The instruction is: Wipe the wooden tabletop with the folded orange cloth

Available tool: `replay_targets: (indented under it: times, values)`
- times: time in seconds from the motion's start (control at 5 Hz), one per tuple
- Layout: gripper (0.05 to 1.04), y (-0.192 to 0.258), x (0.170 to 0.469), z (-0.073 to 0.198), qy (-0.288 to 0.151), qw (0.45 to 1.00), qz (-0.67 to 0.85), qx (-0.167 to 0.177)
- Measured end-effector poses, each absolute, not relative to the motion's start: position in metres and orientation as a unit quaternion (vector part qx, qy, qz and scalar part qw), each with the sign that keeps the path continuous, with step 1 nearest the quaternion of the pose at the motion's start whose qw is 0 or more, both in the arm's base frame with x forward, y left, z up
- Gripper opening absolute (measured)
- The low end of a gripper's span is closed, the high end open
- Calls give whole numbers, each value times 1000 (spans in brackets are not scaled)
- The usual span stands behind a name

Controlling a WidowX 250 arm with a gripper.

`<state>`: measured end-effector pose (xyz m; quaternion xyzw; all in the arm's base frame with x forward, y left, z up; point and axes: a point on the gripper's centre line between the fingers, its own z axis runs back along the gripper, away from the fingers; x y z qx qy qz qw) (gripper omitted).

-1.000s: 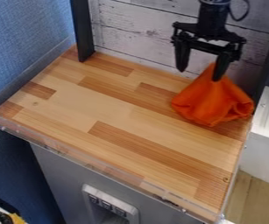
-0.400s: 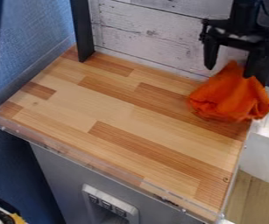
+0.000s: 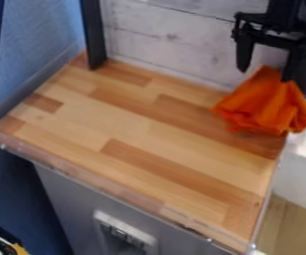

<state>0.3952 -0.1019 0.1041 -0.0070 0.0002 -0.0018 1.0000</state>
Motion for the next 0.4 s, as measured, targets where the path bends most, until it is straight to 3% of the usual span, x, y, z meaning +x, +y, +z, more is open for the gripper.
replay_targets:
  times: [0.4]
  values:
    - [999, -99, 397, 104, -6, 1000, 3, 4]
